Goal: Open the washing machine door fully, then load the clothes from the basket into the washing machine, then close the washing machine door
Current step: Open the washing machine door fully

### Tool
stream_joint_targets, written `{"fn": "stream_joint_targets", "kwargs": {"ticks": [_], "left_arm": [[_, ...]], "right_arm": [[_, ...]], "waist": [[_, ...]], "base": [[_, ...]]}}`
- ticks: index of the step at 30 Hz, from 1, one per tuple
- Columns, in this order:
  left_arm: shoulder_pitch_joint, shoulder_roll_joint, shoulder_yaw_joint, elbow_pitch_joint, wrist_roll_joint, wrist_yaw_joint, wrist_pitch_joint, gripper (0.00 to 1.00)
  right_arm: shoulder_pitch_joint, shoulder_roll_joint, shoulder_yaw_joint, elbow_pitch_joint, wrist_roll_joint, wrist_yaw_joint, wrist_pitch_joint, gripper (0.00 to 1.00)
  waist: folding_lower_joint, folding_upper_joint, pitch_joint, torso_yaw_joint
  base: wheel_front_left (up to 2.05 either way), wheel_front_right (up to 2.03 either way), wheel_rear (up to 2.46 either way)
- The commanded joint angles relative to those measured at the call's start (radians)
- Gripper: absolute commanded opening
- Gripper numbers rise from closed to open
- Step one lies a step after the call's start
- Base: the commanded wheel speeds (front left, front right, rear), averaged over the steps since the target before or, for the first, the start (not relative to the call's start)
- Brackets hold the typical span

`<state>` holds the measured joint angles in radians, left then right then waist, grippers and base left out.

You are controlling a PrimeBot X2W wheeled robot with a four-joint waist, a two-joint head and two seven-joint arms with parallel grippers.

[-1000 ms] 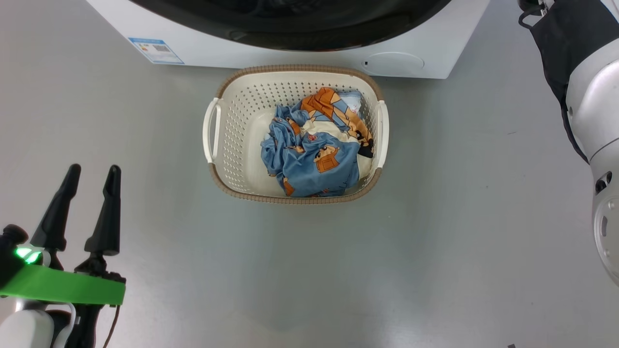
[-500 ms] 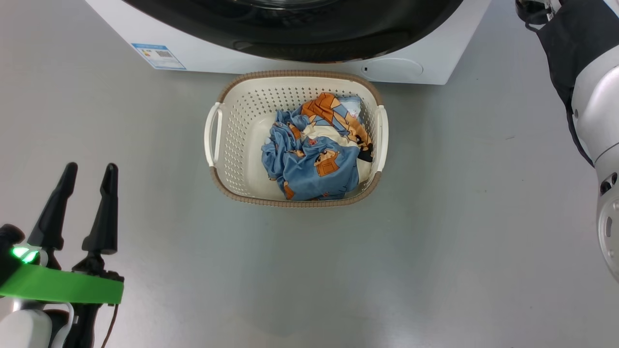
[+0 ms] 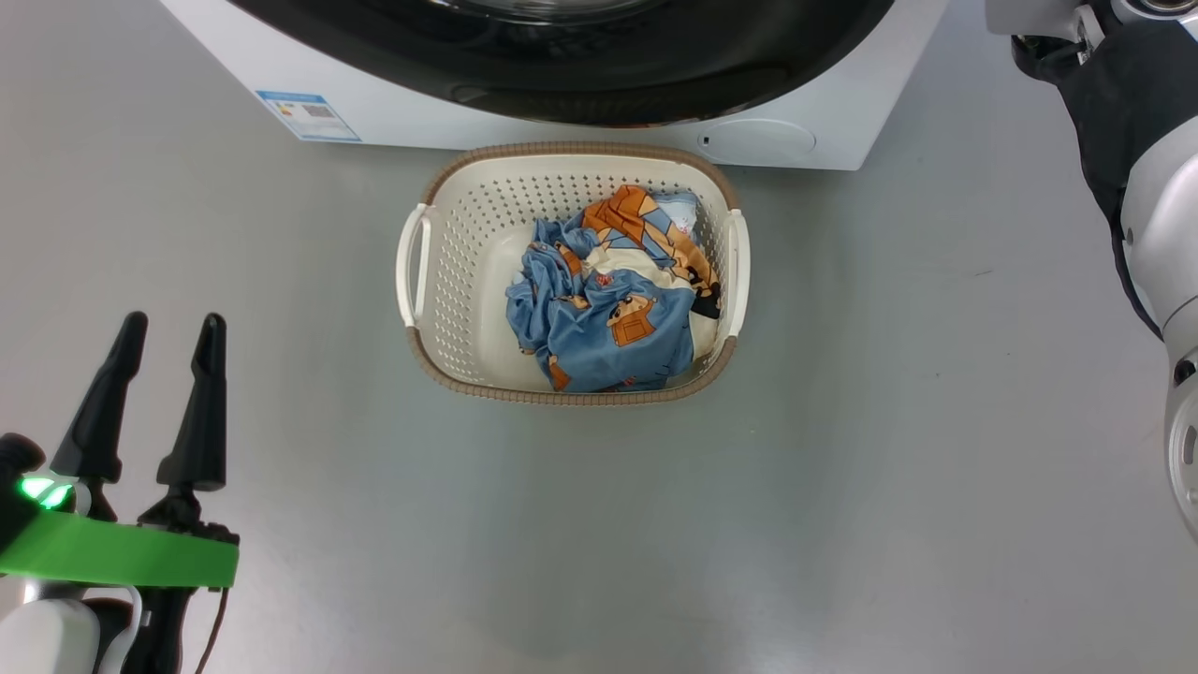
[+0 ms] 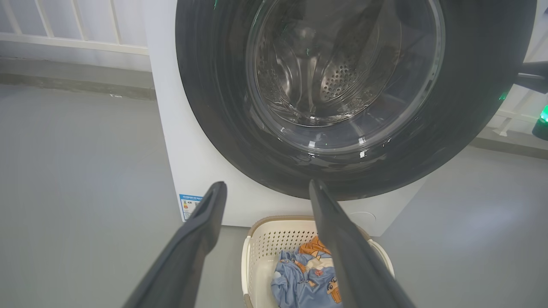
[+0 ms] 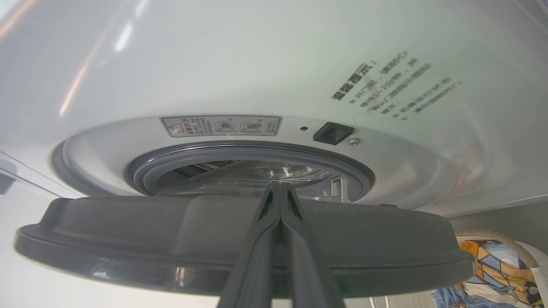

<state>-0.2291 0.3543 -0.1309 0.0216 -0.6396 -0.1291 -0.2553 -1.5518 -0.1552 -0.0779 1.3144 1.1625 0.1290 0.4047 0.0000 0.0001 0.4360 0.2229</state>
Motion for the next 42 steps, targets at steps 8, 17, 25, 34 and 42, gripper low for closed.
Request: {"fn": "stream_joint_targets", "kwargs": {"ticks": [8, 17, 25, 34, 42], "left_arm": [[-0.011, 0.037, 0.046, -0.03, -0.01, -0.002, -0.006, 1.0], [-0.026, 0.035, 0.042, -0.038, -0.006, -0.002, -0.006, 1.0], [-0.015, 0.038, 0.052, -0.05, 0.005, -0.002, -0.006, 1.0], [-0.008, 0.041, 0.056, -0.065, 0.016, -0.002, -0.006, 1.0], [-0.003, 0.043, 0.052, -0.074, 0.025, -0.002, -0.006, 1.0]], "right_arm": [[-0.019, 0.049, -0.03, -0.024, -0.051, 0.002, -0.008, 0.0], [-0.031, 0.086, -0.062, -0.024, -0.08, 0.002, 0.065, 0.0], [-0.006, 0.095, -0.105, -0.024, -0.089, 0.002, 0.185, 0.0], [0.022, 0.103, -0.139, -0.024, -0.105, 0.002, 0.299, 0.0], [0.044, 0.105, -0.127, -0.024, -0.073, 0.002, 0.405, 0.0]], "waist": [[0.0, -0.0001, 0.016, 0.018], [0.0, -0.0001, 0.029, 0.025], [0.0, -0.0001, 0.0, 0.015], [0.0, -0.0001, -0.02, 0.001], [0.0, -0.0001, -0.045, -0.007]], "base": [[0.0, 0.0, 0.0], [0.0, 0.0, 0.0], [0.0, 0.0, 0.0], [0.0, 0.0, 0.0], [0.0, 0.0, 0.0]]}}
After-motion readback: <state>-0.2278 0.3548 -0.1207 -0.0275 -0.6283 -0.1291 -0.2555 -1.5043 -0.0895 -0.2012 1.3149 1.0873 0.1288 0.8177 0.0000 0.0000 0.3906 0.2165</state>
